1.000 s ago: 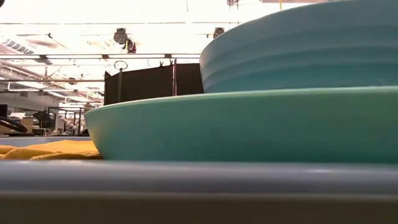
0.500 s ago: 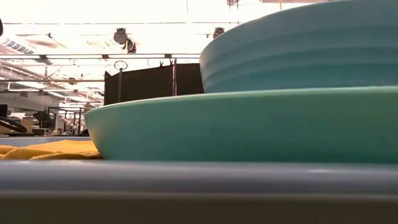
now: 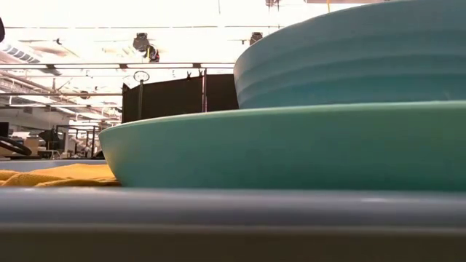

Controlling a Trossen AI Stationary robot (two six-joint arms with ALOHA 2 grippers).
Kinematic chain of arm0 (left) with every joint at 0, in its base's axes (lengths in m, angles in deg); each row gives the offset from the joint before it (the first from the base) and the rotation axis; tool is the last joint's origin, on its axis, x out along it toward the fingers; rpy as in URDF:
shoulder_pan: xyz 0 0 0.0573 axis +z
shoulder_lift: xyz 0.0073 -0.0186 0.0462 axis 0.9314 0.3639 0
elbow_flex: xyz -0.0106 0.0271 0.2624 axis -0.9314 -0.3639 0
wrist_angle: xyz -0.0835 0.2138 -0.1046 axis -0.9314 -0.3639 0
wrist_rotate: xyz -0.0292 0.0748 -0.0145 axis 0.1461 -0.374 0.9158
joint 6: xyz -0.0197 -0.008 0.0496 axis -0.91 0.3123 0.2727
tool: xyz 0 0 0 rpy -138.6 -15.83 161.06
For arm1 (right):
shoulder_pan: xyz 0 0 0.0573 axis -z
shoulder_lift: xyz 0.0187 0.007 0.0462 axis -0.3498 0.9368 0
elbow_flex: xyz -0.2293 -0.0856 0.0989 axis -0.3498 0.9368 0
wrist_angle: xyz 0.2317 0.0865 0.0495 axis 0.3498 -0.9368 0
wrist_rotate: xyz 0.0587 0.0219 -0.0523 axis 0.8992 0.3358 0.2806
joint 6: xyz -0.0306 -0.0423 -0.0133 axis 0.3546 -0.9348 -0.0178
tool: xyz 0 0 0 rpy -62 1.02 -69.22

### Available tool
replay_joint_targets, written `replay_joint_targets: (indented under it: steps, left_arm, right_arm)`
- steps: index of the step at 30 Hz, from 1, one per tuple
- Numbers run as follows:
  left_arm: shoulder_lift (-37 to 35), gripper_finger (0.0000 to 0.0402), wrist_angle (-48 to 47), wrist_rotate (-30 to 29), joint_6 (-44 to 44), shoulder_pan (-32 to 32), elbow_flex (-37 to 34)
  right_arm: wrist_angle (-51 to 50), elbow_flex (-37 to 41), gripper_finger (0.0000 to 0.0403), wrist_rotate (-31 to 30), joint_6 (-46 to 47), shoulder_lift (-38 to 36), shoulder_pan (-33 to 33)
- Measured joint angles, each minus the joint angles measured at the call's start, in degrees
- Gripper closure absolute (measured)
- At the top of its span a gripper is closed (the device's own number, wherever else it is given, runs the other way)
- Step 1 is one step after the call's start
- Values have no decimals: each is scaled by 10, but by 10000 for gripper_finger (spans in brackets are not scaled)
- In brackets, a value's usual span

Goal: Set up tray
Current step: Put the orange fork on top of the yellow napkin

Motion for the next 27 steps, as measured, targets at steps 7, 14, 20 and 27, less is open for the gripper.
replay_joint_targets:
  steps: [7,14,20,27]
  left_arm:
    - [0,325,3,17,0,-2,1]
    - [0,325,-5,17,1,-2,2]
    - [8,325,-31,17,-2,-1,2]
    - [39,325,-7,16,7,5,5]
  right_arm:
    - [0,0,289,0,0,0,0]
    - [0,0,289,0,0,0,0]
    - [0,0,289,0,0,0,0]
    - [0,0,289,0,0,0,0]
